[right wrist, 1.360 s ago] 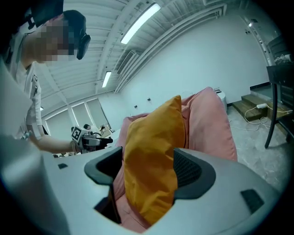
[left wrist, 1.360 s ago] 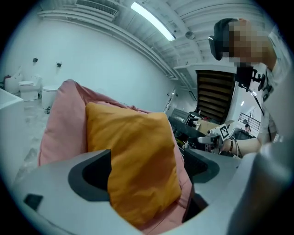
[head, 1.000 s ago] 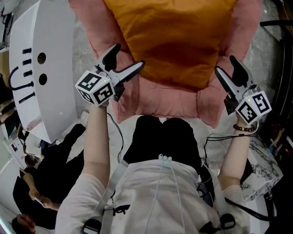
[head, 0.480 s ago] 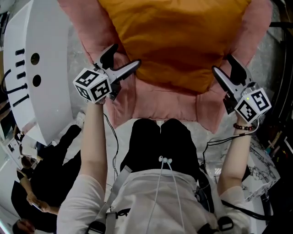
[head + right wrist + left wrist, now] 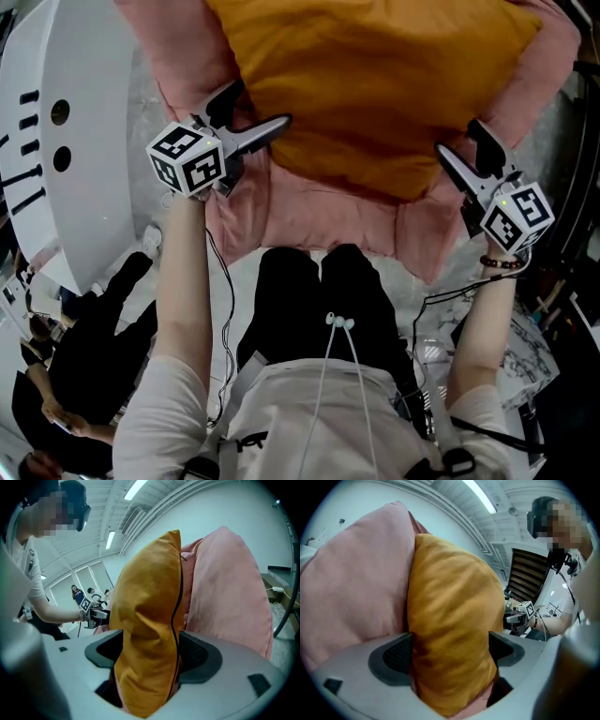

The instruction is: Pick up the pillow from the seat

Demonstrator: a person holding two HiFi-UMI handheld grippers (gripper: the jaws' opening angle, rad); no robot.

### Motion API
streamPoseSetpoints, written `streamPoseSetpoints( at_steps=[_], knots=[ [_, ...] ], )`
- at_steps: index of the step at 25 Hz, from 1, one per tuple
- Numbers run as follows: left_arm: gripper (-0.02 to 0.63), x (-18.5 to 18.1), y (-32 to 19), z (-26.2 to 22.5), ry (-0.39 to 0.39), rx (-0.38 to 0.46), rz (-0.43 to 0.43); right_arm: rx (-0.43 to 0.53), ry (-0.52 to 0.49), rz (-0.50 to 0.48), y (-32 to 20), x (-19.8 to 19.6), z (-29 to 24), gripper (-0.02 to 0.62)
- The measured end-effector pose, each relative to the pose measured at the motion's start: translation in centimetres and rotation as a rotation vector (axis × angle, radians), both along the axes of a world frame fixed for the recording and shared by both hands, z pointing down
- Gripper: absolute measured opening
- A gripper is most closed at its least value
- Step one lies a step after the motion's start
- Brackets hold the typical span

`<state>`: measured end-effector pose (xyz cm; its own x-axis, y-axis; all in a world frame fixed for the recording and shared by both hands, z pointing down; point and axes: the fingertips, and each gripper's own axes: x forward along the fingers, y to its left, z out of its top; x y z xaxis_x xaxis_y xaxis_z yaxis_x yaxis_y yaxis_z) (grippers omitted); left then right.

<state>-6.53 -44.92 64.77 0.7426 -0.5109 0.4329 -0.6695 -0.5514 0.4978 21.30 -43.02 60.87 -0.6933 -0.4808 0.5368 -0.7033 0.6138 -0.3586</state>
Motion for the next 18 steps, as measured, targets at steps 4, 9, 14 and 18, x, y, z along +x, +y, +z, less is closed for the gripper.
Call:
streamPoseSetpoints(
  at_steps=[4,9,14,18],
  knots=[
    [0.494,-0.1,-0.1,1.0,-0.002,-0.014,0.005,-0.003,0.021,-0.011,-0.7,-0.3,1.0,0.365],
    [0.495,0.6,-0.6,1.6,-0.005,-0.021,0.019,-0.023,0.027,-0.031,-1.2,-0.6,2.2,0.368],
    [0.518,0.6,-1.7,2.0,-0.037,-0.011,0.001,-0.004,0.110,-0.036,-2.5,-0.3,2.6,0.377],
    [0.528,1.0,-1.7,2.4,-0.018,-0.022,0.016,-0.020,0.104,-0.069,-2.5,-0.4,2.8,0.388]
  ],
)
